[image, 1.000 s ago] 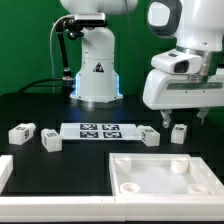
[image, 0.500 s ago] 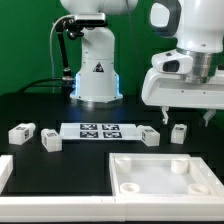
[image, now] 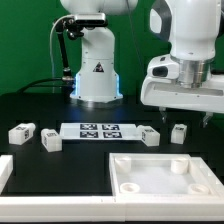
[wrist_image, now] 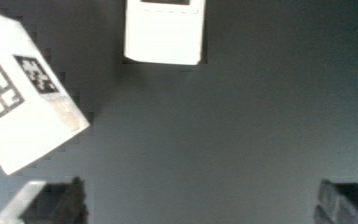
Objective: Assemble square table
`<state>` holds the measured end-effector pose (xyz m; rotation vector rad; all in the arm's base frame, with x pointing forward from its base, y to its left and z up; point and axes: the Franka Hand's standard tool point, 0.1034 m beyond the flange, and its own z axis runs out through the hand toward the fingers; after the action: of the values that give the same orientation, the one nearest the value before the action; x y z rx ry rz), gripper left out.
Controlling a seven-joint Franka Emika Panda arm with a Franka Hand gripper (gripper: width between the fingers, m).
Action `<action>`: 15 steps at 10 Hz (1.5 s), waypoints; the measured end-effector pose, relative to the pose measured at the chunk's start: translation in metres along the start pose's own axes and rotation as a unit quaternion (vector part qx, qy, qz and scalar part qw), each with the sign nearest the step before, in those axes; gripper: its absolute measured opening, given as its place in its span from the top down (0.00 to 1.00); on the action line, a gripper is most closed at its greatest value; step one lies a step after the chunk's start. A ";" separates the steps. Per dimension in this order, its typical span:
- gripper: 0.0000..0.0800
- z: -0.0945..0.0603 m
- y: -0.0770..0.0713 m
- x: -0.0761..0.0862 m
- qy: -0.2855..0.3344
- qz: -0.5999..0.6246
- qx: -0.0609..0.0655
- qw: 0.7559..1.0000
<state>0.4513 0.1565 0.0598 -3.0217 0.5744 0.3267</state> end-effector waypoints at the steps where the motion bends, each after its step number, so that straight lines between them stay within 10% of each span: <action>1: 0.19 0.001 0.005 -0.002 -0.033 -0.006 -0.007 0.999; 2: 0.19 0.002 0.006 -0.002 -0.067 -0.003 -0.009 0.998; 5: 0.19 0.009 0.008 -0.018 -0.196 0.032 0.054 0.979; 7: 0.19 -0.012 -0.016 0.014 -0.238 0.024 0.059 0.969; 15: 0.19 0.022 0.005 -0.013 -0.319 0.041 0.038 0.946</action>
Offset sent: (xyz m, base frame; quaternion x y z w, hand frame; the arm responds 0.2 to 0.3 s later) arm -0.0266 0.0299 -0.0037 0.1993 -0.2596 0.0725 0.9421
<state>0.4338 0.1586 0.0410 -2.5848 0.6211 1.1867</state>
